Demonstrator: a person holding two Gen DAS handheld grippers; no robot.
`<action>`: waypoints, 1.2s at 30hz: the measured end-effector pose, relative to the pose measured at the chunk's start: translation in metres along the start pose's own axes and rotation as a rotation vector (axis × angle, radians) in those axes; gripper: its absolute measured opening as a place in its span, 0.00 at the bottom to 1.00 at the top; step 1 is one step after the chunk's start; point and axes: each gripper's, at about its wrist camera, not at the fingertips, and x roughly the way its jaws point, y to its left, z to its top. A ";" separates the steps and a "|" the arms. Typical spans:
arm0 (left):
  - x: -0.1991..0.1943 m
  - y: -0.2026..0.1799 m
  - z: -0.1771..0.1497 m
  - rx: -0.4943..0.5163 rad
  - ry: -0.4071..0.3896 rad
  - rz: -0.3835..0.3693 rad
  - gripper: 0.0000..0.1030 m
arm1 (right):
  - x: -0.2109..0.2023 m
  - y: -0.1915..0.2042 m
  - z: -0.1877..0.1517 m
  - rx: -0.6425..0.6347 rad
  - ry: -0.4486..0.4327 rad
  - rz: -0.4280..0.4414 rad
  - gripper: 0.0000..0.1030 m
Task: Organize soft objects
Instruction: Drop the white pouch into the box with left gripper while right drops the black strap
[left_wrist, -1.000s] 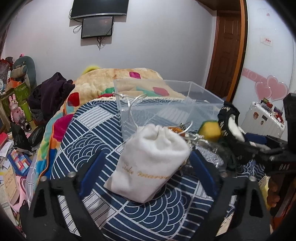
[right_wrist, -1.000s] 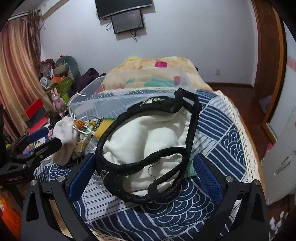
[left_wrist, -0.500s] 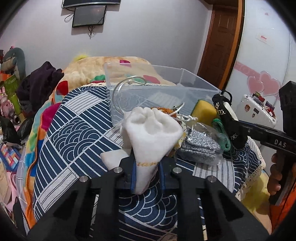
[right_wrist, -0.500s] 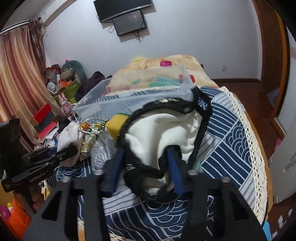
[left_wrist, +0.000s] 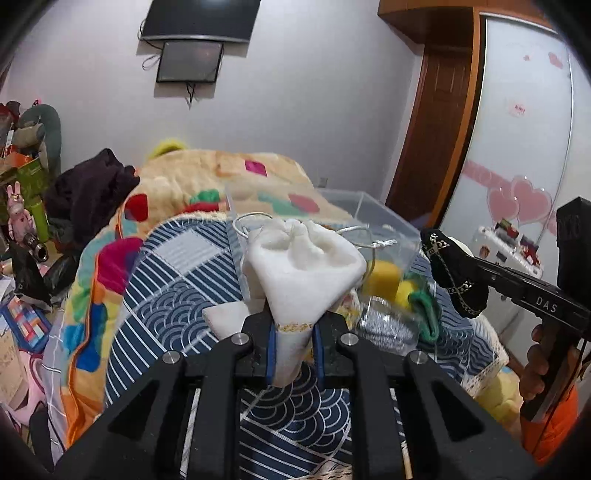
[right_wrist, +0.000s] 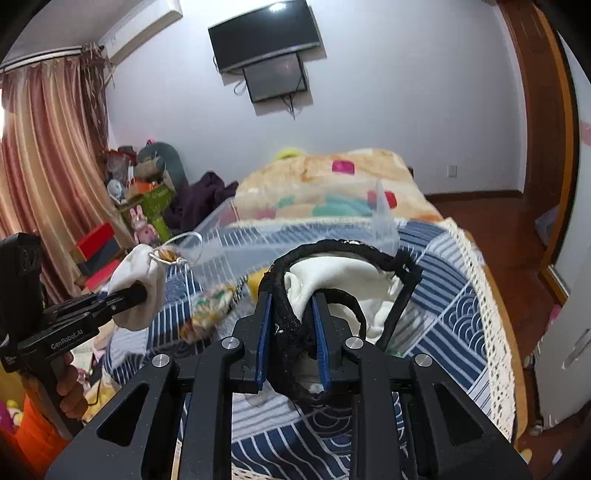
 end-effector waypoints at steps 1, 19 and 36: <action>-0.002 0.001 0.003 -0.002 -0.007 0.002 0.15 | -0.002 0.001 0.002 -0.004 -0.014 -0.002 0.19; 0.029 -0.006 0.075 0.066 -0.118 0.047 0.15 | -0.002 0.018 0.057 -0.047 -0.181 -0.016 0.19; 0.140 0.012 0.096 -0.044 0.142 -0.022 0.15 | 0.090 0.009 0.069 -0.015 0.002 -0.036 0.19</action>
